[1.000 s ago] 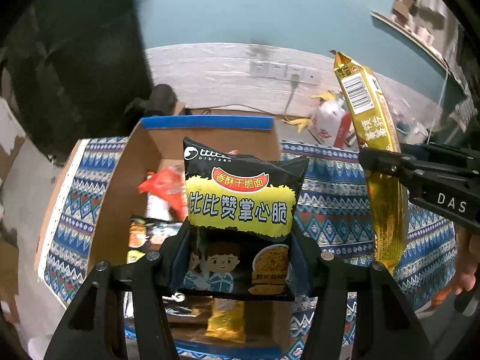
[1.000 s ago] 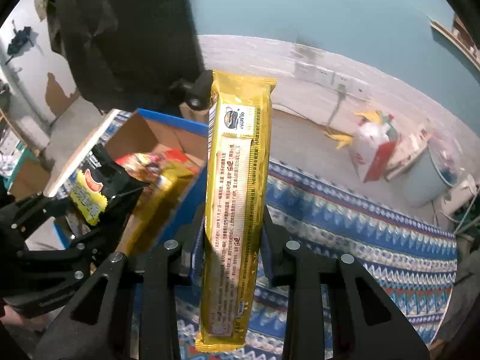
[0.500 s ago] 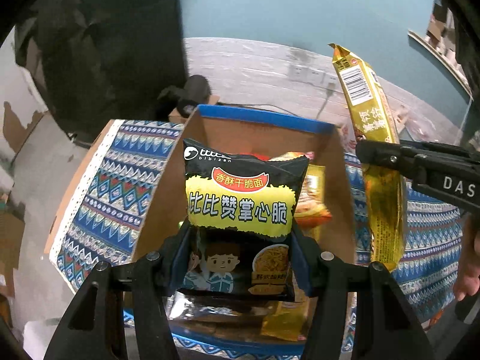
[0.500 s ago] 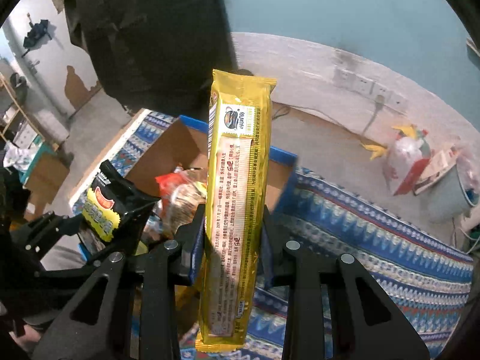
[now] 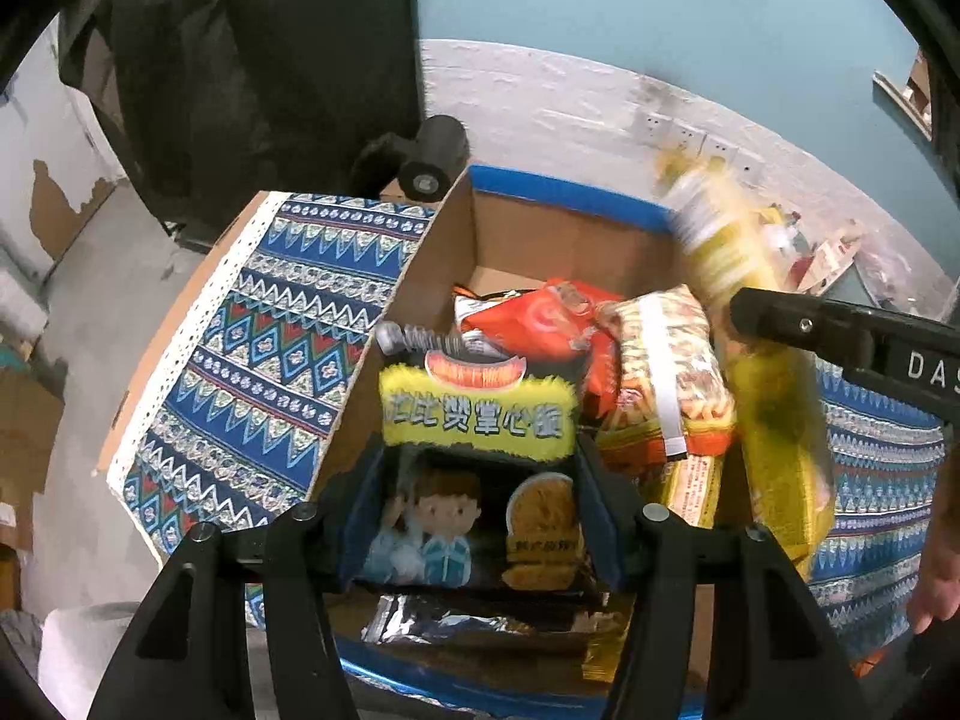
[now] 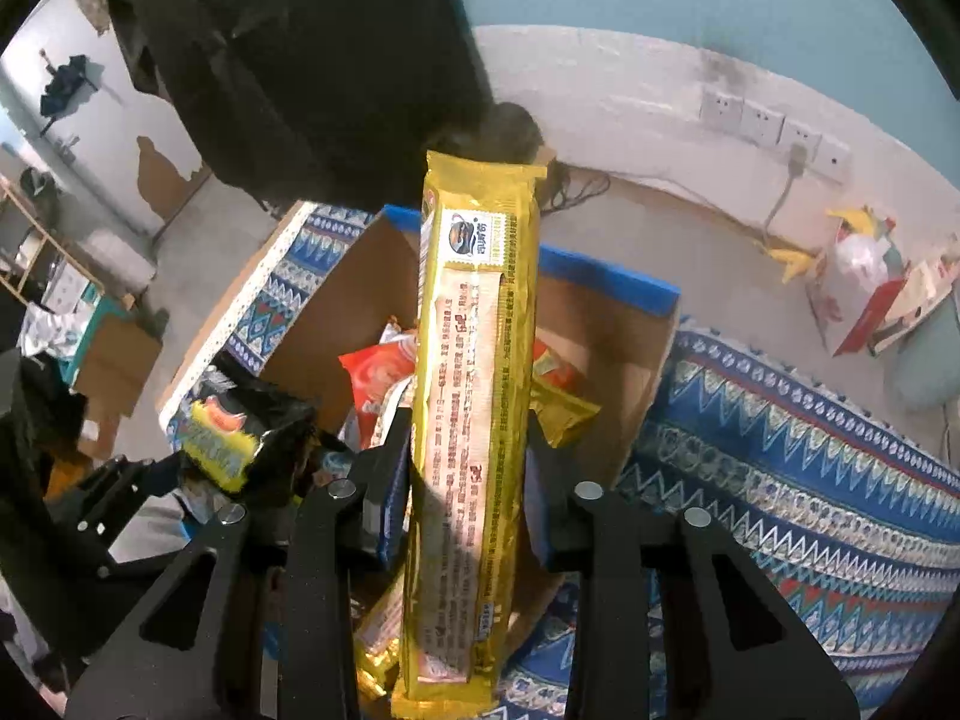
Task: Organize snacks
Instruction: 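Open both tools to drop the black bag and gold bar into the box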
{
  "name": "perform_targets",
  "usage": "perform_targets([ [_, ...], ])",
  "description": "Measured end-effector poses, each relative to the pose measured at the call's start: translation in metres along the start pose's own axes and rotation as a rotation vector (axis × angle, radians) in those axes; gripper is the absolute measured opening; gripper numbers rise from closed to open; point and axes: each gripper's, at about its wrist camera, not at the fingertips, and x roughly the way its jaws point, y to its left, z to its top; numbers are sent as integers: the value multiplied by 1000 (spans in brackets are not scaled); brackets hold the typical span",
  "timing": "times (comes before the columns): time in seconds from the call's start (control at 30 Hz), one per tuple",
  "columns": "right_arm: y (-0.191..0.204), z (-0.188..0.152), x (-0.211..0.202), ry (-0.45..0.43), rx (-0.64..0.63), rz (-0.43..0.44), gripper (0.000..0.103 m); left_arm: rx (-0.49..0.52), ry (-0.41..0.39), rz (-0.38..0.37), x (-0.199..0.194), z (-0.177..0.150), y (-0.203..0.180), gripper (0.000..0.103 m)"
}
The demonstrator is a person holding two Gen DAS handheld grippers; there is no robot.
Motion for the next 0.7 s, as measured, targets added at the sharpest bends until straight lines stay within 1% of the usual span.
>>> perform_targets([
  [0.03,0,1,1,3,-1,-3,35,2,4,11,-1,0,-1,65],
  [0.07,1,0,1,6,-2,-12,44,5,3,18,-3,0,-2,70],
  [0.1,1,0,1,5,0,-12,50,6,-4,19,-5,0,-3,71],
  [0.13,0,0,-1,0,3,-7,61,8,-13,22,-9,0,-4,73],
  [0.17,0,0,-3,-7,8,-7,66,10,-17,25,-12,0,-4,73],
  [0.23,0,-1,-9,-19,9,-15,67,16,-26,24,-17,1,-6,74],
  [0.3,0,-3,-15,-21,3,-22,71,21,-37,21,-24,0,-9,78],
  [0.37,-1,-4,-21,-31,1,-28,75,24,-46,18,-28,0,-11,79],
  [0.5,-2,-7,-33,-48,-15,-47,78,41,-55,9,-37,-1,-16,79],
  [0.57,-5,-10,-38,-56,-13,-48,80,48,-58,7,-43,-1,-19,80],
  [0.7,-6,-16,-50,-77,-25,-78,81,56,-73,3,-53,-2,-21,81],
])
